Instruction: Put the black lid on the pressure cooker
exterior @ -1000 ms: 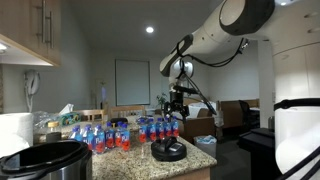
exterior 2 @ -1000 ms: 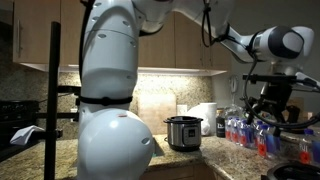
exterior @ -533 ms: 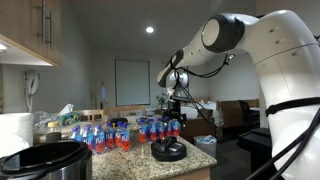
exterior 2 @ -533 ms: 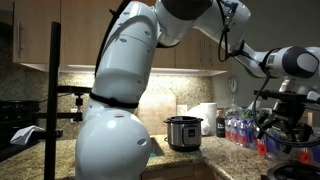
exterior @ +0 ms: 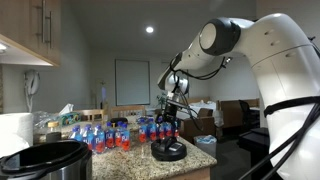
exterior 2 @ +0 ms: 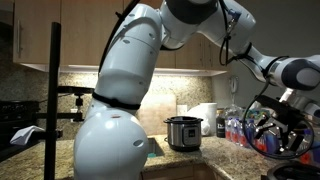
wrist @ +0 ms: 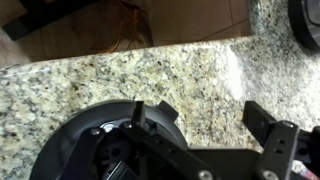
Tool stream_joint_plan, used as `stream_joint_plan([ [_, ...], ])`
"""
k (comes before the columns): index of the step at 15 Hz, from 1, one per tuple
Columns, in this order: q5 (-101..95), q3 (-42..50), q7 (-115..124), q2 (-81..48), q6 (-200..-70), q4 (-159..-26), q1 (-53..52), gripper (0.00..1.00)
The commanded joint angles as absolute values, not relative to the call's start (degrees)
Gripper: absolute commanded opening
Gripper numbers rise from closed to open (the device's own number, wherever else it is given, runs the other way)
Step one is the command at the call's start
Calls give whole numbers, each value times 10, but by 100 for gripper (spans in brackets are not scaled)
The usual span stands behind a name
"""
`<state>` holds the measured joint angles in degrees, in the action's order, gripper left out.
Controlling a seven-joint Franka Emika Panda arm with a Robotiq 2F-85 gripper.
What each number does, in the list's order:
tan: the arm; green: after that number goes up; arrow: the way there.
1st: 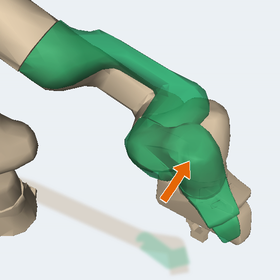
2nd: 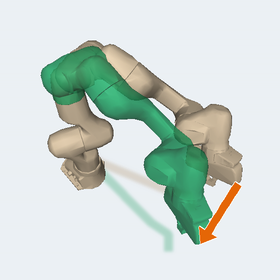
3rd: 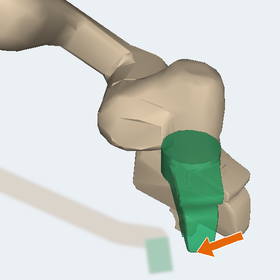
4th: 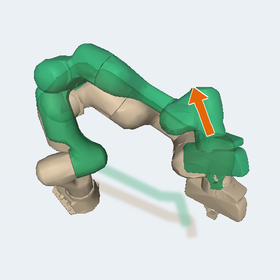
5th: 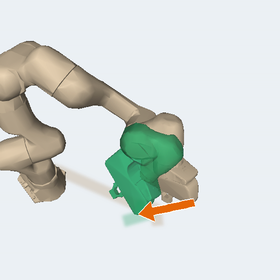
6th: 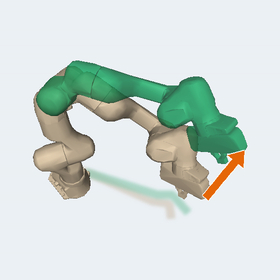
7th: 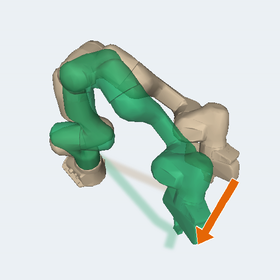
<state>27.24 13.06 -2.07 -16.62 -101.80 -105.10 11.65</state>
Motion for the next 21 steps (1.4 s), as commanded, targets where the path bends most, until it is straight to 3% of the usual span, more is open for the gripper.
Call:
stream_joint_plan([
  [1,373,112,-29,-178,-1079,-1082,150,100],
  [13,758,91,-134,-268,-1352,-1094,168,100],
  [21,785,106,-128,-229,-1371,-1125,158,100],
])
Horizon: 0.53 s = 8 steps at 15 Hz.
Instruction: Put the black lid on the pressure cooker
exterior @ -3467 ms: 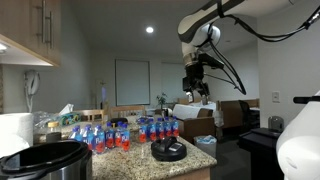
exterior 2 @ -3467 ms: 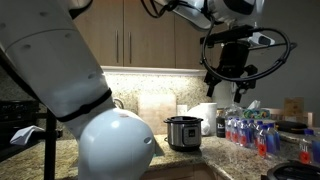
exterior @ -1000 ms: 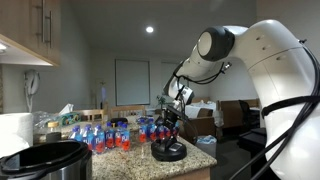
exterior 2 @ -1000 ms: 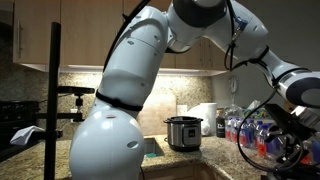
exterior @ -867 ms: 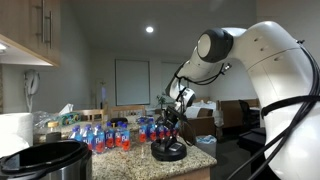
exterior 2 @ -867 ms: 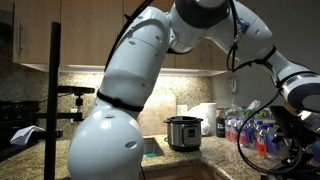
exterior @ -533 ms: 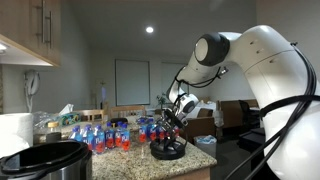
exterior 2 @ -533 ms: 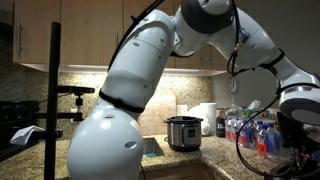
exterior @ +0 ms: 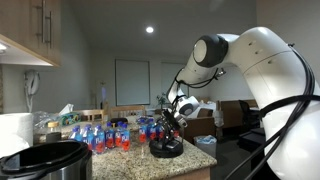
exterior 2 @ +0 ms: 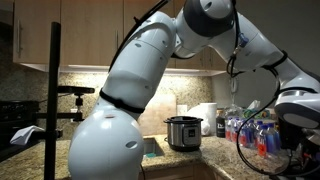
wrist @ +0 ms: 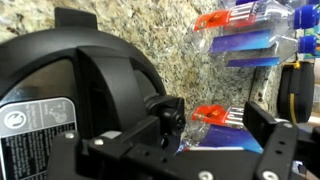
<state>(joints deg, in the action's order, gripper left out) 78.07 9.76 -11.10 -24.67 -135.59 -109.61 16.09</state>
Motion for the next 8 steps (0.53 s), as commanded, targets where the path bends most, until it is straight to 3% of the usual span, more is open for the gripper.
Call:
stream_joint_plan([
  [1,771,111,-112,-226,-1360,-1127,159,100],
  [8,715,138,-117,-177,-1294,-1160,174,100],
])
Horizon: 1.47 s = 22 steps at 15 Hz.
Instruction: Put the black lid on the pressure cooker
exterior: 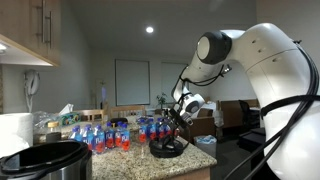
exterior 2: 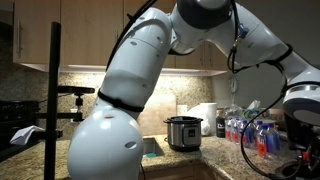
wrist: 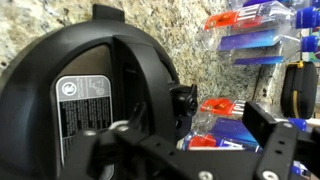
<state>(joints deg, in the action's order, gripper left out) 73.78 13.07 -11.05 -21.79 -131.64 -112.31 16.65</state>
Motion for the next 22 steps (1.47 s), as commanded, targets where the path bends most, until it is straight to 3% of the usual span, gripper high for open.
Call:
stream_joint_plan([
  [1,708,142,-113,-174,-1288,-1162,175,100],
  [13,777,119,-143,-235,-1325,-1125,178,100],
  [14,801,117,-155,-240,-1322,-1121,183,75],
  [15,822,117,-167,-244,-1316,-1117,185,74],
  [22,815,133,-180,-277,-1262,-1097,195,26],
])
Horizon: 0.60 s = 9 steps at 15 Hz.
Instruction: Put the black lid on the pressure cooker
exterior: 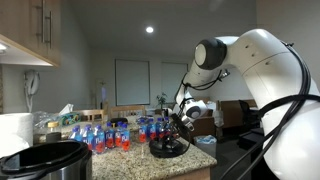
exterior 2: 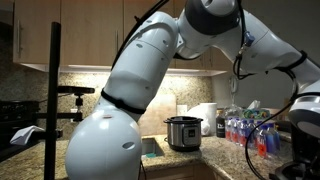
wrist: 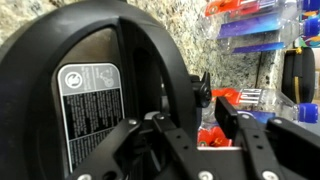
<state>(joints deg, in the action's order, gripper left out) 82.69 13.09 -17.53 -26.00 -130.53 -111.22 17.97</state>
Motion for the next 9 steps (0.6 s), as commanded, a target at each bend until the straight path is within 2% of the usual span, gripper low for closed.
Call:
stream_joint_plan([
  [1,816,134,-181,-283,-1247,-1095,198,21],
  [3,822,133,-191,-293,-1214,-1092,206,8],
  [7,843,134,-218,-280,-1183,-1106,215,3],
  [9,851,136,-235,-264,-1187,-1121,214,6],
])
